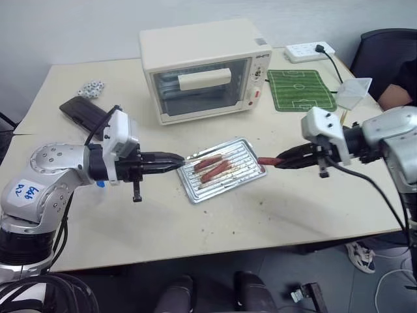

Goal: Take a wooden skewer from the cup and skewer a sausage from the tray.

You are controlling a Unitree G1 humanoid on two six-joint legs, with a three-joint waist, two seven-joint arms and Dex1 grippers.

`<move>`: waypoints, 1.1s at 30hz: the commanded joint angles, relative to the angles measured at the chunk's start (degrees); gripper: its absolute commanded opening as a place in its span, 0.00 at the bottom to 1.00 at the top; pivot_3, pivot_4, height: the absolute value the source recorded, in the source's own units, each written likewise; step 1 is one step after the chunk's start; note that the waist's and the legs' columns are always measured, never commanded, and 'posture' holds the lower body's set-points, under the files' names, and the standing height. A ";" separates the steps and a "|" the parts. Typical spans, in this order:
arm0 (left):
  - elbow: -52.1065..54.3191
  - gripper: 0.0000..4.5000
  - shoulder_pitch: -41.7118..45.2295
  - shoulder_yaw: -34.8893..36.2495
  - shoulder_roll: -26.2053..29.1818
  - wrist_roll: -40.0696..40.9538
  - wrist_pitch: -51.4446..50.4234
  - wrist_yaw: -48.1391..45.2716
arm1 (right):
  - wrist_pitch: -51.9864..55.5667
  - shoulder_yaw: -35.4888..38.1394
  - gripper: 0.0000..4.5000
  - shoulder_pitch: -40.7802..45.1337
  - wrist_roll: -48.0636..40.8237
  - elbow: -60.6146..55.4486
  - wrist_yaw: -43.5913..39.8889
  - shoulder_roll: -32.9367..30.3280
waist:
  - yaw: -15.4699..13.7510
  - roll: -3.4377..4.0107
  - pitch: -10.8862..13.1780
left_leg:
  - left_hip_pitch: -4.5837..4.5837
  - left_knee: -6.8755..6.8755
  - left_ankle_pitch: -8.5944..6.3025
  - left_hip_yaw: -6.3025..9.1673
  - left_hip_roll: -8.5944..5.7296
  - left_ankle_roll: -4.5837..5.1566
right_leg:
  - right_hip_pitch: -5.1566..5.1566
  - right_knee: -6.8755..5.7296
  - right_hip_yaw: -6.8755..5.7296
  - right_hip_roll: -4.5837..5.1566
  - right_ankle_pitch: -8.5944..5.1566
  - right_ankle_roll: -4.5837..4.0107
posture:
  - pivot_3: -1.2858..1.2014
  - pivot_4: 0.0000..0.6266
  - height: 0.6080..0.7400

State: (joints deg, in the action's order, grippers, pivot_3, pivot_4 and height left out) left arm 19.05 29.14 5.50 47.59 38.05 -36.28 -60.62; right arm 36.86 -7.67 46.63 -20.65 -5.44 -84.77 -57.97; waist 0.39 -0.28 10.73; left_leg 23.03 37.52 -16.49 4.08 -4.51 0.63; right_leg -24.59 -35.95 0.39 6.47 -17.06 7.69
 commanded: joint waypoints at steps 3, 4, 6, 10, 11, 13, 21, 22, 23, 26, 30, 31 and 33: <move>0.06 0.00 2.49 -1.79 0.14 -0.26 2.11 -3.65 | 6.17 4.98 0.07 -1.75 -7.45 -9.78 -0.61 -3.47 | -0.43 0.00 0.00 | 0.02 0.08 -0.03 0.01 0.08 -0.04 | -0.01 -0.02 -0.02 0.02 -0.01 -0.05 | 0.52 0.24 1.00; -0.15 0.00 2.88 -2.17 -0.08 -0.41 2.32 -3.91 | 6.80 5.11 0.07 -1.87 -8.01 -10.54 0.09 -3.37 | -0.45 0.00 0.00 | 0.02 0.12 -0.03 0.02 0.08 -0.05 | 0.01 -0.02 -0.02 0.02 0.00 -0.05 | 0.52 0.24 1.00; -0.45 0.00 3.77 -3.01 -0.61 -0.65 2.66 -4.29 | 8.21 5.43 0.07 -2.00 -9.32 -12.09 1.52 -2.82 | -0.44 0.00 0.00 | 0.04 0.22 -0.08 0.01 0.07 0.00 | 0.02 -0.03 0.00 0.02 0.00 -0.05 | 0.52 0.24 1.00; -0.69 0.00 4.98 -4.07 -1.30 -0.61 3.01 -4.62 | 9.93 5.34 0.07 -1.47 -11.20 -13.85 3.94 -2.01 | -0.44 0.00 0.00 | 0.05 0.25 -0.09 0.01 0.07 0.00 | 0.02 -0.03 -0.01 0.03 0.00 -0.05 | 0.52 0.24 1.00; -0.70 0.00 5.23 -4.30 -1.49 -0.64 3.09 -4.69 | 10.31 5.18 0.07 -1.19 -11.60 -14.16 4.45 -1.84 | -0.42 0.00 0.00 | 0.06 0.25 -0.09 0.01 0.07 0.00 | 0.02 -0.03 -0.01 0.03 0.00 -0.05 | 0.52 0.24 1.00; -0.65 0.00 5.67 -4.71 -1.84 -0.73 3.18 -4.75 | 11.02 4.92 0.07 -0.54 -12.38 -14.62 5.45 -1.28 | -0.42 0.00 0.00 | 0.07 0.25 -0.10 0.01 0.08 0.00 | 0.01 -0.03 -0.01 0.04 0.00 -0.05 | 0.52 0.24 1.00; -1.13 0.00 6.89 -5.61 -2.79 -1.07 3.48 -4.55 | 11.90 3.75 0.07 0.41 -13.49 -15.80 7.59 -0.23 | -0.49 0.00 0.00 | 0.08 0.27 -0.11 0.01 0.08 0.01 | 0.01 -0.03 -0.01 0.03 0.00 -0.05 | 0.52 0.24 1.00; -1.18 0.00 6.99 -5.64 -2.86 -1.11 3.52 -4.53 | 11.83 3.61 0.07 0.33 -13.46 -15.84 7.72 -0.18 | -0.49 0.00 0.00 | 0.08 0.28 -0.11 0.01 0.08 0.01 | 0.01 -0.03 -0.01 0.03 0.00 -0.05 | 0.52 0.24 1.00; -1.22 0.00 7.06 -5.63 -2.90 -1.15 3.52 -4.54 | 11.75 3.51 0.07 0.20 -13.42 -15.90 7.80 -0.20 | -0.47 0.00 0.00 | 0.08 0.28 -0.11 0.01 0.08 0.01 | 0.01 -0.03 -0.01 0.02 0.00 -0.05 | 0.52 0.24 1.00; -1.12 0.00 7.06 -5.17 -2.58 -1.21 3.45 -4.73 | 10.95 3.55 0.07 -0.74 -13.03 -15.60 7.38 -0.89 | -0.46 0.00 0.00 | 0.08 0.28 -0.11 0.01 0.08 0.01 | 0.01 -0.04 -0.01 0.01 0.00 -0.05 | 0.52 0.24 1.00; -1.16 0.00 6.80 -4.17 -1.39 -1.18 3.24 -5.22 | 9.49 3.99 0.07 -2.02 -11.94 -14.01 6.73 -2.13 | -0.47 0.00 0.00 | 0.08 0.30 -0.11 0.01 0.07 0.02 | 0.01 -0.04 -0.01 0.00 0.00 -0.05 | 0.52 0.24 1.00; -1.17 0.00 6.71 -4.04 -1.21 -1.21 3.25 -5.26 | 9.29 4.16 0.07 -2.29 -11.87 -13.76 6.60 -2.39 | -0.48 0.00 0.00 | 0.08 0.29 -0.11 0.01 0.07 0.01 | 0.01 -0.04 -0.01 0.00 0.00 -0.05 | 0.52 0.24 1.00; -1.17 0.00 6.59 -3.92 -0.98 -1.24 3.28 -5.34 | 8.87 4.46 0.07 -2.86 -11.73 -13.39 6.41 -2.82 | -0.47 0.00 0.00 | 0.08 0.30 -0.11 0.01 0.07 0.02 | 0.01 -0.04 -0.01 0.00 0.00 -0.05 | 0.52 0.24 1.00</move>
State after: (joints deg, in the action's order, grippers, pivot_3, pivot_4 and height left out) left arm 17.32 35.39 -0.47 45.98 36.61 -33.75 -65.86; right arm 46.56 -4.49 43.81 -32.63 -18.53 -77.92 -59.25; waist -0.08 -0.28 10.73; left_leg 23.11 37.81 -16.60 4.09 -4.44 0.65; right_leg -24.57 -35.99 0.37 6.47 -17.06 7.64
